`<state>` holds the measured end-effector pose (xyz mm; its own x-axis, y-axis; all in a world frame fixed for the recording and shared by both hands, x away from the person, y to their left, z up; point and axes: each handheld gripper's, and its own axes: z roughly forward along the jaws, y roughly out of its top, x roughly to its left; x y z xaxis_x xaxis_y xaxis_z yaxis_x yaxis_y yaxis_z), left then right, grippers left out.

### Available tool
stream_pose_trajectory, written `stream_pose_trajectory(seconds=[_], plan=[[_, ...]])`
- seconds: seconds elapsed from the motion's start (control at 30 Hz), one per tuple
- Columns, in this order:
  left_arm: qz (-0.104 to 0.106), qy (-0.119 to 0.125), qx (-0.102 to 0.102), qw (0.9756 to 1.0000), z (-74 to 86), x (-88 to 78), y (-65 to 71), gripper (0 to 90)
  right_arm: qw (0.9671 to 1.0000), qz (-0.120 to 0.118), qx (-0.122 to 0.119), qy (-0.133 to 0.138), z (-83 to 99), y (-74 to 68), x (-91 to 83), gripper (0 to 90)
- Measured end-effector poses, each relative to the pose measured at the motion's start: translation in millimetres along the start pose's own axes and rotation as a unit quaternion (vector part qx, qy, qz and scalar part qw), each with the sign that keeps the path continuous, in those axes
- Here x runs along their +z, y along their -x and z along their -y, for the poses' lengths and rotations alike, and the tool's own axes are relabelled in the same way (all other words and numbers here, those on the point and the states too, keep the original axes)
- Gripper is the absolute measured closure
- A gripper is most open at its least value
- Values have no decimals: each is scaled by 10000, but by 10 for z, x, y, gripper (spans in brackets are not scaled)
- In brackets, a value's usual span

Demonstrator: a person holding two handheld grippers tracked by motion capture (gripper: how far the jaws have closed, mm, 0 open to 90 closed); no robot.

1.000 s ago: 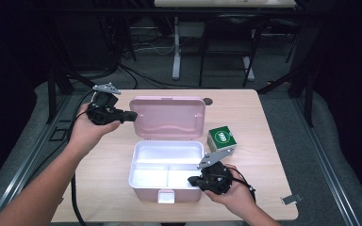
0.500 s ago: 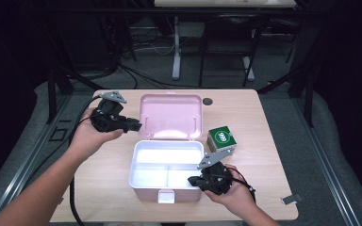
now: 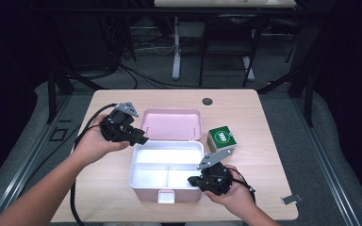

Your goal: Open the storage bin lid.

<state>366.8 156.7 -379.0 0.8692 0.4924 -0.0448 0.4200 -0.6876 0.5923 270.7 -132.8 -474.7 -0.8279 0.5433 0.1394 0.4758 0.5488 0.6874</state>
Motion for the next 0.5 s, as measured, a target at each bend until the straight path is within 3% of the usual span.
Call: stream_pose_trajectory(seconds=[0.17, 0.33, 0.5], plan=[[6, -309, 362, 9989, -45, 80, 79, 665, 10000, 4, -19, 12, -1, -5, 2, 900], [22, -681, 819, 9943, -95, 189, 163, 665, 10000, 26, -42, 35, -5, -11, 7, 881], [4, -848, 1102, 9903, -121, 275, 236, 678, 9999, 72, -72, 52, 0, -12, 5, 871]])
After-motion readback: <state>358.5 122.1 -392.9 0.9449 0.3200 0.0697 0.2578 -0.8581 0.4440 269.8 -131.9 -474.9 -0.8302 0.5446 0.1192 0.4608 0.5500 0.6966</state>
